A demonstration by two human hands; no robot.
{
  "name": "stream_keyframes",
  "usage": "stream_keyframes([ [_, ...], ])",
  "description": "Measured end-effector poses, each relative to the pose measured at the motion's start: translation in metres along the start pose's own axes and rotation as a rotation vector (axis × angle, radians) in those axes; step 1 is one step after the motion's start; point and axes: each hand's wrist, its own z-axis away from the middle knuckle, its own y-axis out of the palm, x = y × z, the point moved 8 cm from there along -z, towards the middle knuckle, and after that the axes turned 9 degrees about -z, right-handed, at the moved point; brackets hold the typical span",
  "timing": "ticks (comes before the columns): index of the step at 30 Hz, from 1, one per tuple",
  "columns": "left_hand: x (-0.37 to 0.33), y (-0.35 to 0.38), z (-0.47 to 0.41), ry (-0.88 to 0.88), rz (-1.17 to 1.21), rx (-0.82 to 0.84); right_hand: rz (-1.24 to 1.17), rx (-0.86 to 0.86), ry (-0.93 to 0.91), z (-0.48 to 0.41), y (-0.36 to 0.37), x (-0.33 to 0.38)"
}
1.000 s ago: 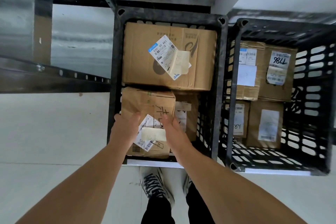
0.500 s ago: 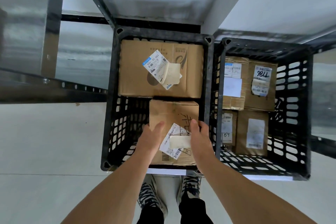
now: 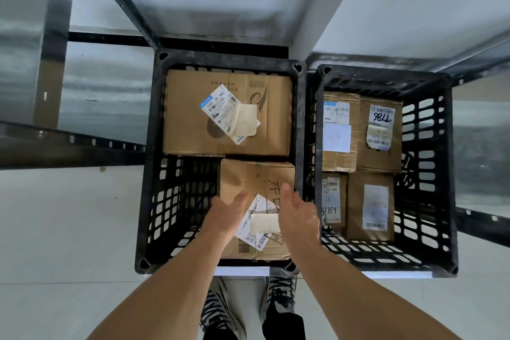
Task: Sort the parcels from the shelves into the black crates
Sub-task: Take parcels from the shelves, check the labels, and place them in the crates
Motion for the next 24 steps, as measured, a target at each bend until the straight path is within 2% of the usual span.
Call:
stream_keyframes([
  [9, 0.006, 0.001, -0.005, 0.044, 0.12, 0.007, -0.183, -0.021, -0.022, 0.016, 0.009, -0.01],
  [15, 0.015, -0.004, -0.003, 0.066, 0.267, -0.018, -0.159, 0.039, -0.034, 0.017, 0.007, -0.007],
  [24, 0.017, -0.022, 0.019, 0.162, 0.231, -0.015, -0.179, 0.107, -0.022, 0.042, -0.002, 0.006],
])
